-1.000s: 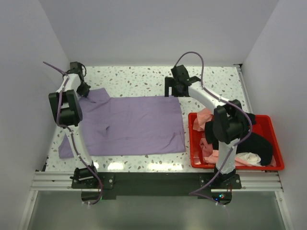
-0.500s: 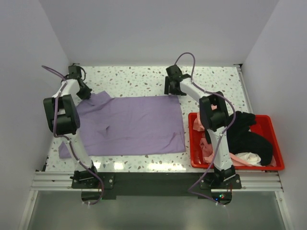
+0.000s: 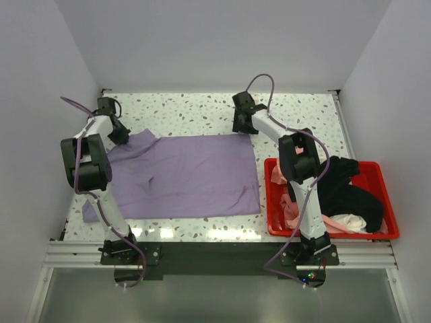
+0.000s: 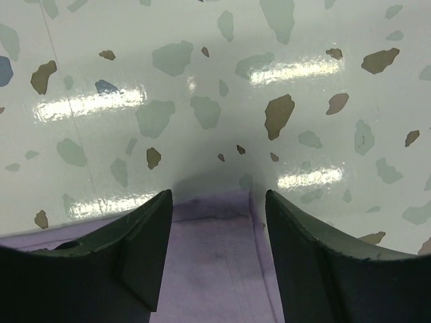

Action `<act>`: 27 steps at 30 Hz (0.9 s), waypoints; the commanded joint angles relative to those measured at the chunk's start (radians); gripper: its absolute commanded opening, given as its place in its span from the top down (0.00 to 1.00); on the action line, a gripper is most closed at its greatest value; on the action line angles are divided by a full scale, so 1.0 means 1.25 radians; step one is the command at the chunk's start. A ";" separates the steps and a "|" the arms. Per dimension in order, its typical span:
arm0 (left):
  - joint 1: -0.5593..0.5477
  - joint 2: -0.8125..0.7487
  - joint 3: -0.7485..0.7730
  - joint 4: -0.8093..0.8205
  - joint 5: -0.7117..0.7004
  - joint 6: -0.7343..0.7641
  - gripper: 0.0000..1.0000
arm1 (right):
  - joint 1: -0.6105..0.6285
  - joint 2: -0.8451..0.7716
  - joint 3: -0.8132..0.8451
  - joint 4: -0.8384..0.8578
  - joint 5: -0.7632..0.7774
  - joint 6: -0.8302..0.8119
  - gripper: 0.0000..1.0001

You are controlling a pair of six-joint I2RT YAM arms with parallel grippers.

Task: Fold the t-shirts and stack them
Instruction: Fold the tshirt

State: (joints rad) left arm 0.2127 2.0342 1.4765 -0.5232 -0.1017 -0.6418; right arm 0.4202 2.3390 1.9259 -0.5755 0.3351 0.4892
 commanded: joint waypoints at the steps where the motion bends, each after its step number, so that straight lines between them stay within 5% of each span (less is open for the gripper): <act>1: -0.003 -0.069 -0.002 0.028 -0.017 0.013 1.00 | -0.001 0.021 0.014 0.009 0.036 0.027 0.39; 8: -0.002 -0.077 0.001 0.034 -0.012 0.019 1.00 | 0.000 0.046 0.013 0.014 0.029 0.025 0.49; 16: -0.002 -0.118 -0.020 0.039 -0.007 0.015 1.00 | 0.000 -0.040 -0.064 0.060 0.017 0.004 1.00; 27: -0.003 -0.285 -0.167 0.070 -0.003 -0.009 1.00 | 0.041 -0.227 -0.217 0.140 -0.013 -0.074 1.00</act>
State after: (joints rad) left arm 0.2127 1.7729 1.3125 -0.4828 -0.1036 -0.6430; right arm 0.4408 2.1769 1.7004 -0.4721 0.3199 0.4351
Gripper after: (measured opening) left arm 0.027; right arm 0.010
